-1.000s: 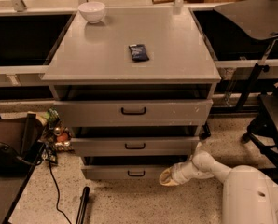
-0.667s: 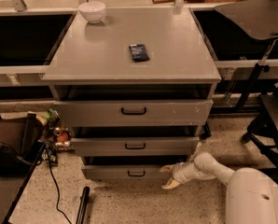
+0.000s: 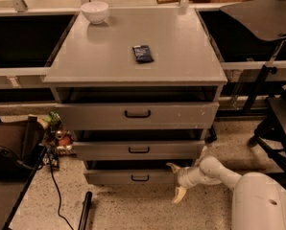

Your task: Open bottom drawer

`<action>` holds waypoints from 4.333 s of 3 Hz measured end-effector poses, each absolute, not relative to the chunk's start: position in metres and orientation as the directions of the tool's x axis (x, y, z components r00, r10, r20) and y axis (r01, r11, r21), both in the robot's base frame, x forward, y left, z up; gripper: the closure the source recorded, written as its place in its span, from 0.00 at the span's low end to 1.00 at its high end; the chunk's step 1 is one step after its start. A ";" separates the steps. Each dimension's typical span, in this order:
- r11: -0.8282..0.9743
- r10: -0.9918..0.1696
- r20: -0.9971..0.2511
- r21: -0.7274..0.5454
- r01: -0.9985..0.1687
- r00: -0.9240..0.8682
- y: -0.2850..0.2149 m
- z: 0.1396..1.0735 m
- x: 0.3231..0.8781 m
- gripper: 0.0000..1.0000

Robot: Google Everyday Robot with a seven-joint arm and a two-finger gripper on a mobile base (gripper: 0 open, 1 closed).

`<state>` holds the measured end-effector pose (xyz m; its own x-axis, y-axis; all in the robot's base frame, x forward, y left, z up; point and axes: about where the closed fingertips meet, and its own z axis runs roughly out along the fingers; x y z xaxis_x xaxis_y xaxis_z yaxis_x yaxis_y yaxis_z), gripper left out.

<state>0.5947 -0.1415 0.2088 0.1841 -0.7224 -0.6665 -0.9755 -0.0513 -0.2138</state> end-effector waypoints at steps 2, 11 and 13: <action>-0.074 -0.774 -0.609 -0.182 -0.980 0.171 -0.122 0.196 0.607 0.00; -0.126 -0.740 -0.649 -0.124 -0.984 0.176 -0.102 0.202 0.587 0.34; -0.126 -0.740 -0.649 -0.124 -0.984 0.176 -0.102 0.202 0.587 0.00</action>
Offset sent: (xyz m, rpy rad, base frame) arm 0.0251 0.0239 -0.0183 -0.1430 0.0354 -0.0013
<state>0.5872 -0.1017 0.2019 0.1763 -0.7402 -0.6489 -0.9843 -0.1261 -0.1236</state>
